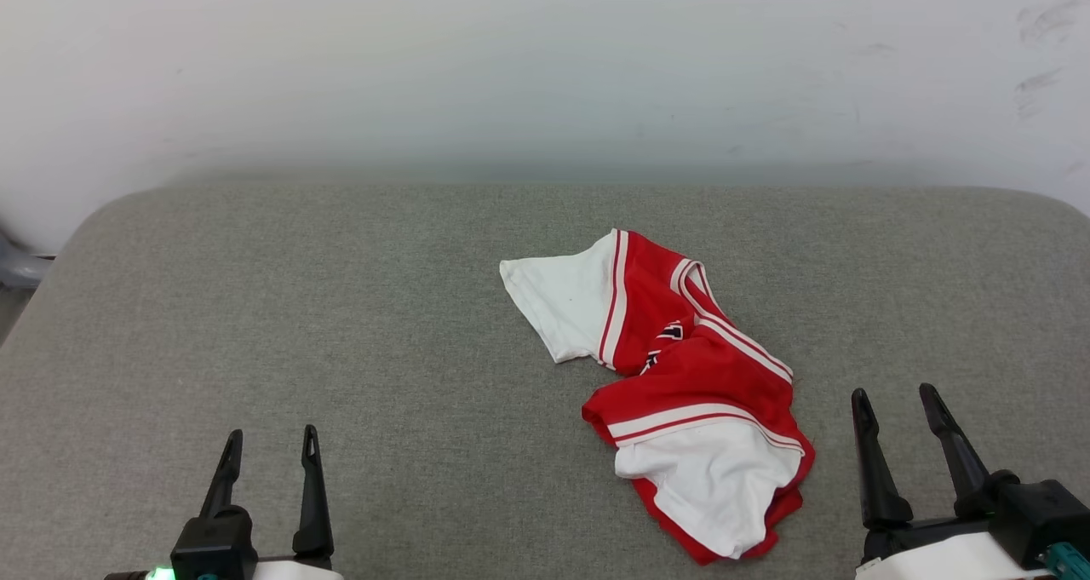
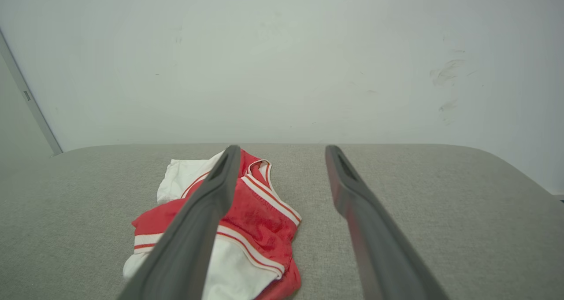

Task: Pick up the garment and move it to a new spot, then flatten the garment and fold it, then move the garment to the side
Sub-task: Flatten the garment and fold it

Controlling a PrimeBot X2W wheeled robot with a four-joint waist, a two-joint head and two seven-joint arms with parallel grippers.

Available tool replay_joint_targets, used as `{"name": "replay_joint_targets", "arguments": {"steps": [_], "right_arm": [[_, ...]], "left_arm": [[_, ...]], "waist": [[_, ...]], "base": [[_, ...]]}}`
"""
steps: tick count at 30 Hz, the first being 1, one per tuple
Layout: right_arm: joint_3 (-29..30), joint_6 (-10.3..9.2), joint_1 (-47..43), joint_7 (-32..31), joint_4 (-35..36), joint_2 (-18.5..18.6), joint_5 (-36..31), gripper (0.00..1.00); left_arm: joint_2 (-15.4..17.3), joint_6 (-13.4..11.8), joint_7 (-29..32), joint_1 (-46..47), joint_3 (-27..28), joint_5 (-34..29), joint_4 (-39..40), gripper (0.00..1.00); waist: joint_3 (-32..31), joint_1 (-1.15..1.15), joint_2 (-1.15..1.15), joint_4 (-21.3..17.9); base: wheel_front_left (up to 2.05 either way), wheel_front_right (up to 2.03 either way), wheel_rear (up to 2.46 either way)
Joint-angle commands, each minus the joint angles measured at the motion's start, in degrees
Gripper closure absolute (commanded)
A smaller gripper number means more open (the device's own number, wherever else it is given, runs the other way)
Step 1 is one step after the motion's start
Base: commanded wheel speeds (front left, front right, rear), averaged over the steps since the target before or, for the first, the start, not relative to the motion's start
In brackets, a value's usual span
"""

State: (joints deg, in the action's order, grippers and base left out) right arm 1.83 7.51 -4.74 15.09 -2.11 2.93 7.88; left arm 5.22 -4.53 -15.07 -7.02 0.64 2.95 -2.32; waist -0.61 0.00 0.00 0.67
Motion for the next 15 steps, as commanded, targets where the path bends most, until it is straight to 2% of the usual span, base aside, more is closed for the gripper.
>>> {"name": "replay_joint_targets", "arguments": {"steps": [1,9,15], "right_arm": [[-0.1,-0.04,-0.1,0.1,-0.1,-0.1,0.1,0.0],[0.0,-0.04,0.4,0.1,0.0,-0.1,0.0,0.0],[-0.2,-0.04,1.2,0.1,0.3,-0.1,-0.1,0.0]], "left_arm": [[-0.1,0.2,-0.2,-0.3,0.3,-0.3,-0.2,0.0],[-0.2,1.2,-0.2,1.9,0.6,-0.4,-0.1,0.0],[1.5,4.1,-0.2,7.5,0.4,0.0,-1.5,0.0]], "waist": [[0.0,0.0,0.0,0.0],[0.2,0.0,0.0,-0.1],[1.2,0.0,0.0,-0.5]], "base": [[0.0,0.0,0.0],[0.0,0.0,0.0],[0.0,0.0,0.0]]}}
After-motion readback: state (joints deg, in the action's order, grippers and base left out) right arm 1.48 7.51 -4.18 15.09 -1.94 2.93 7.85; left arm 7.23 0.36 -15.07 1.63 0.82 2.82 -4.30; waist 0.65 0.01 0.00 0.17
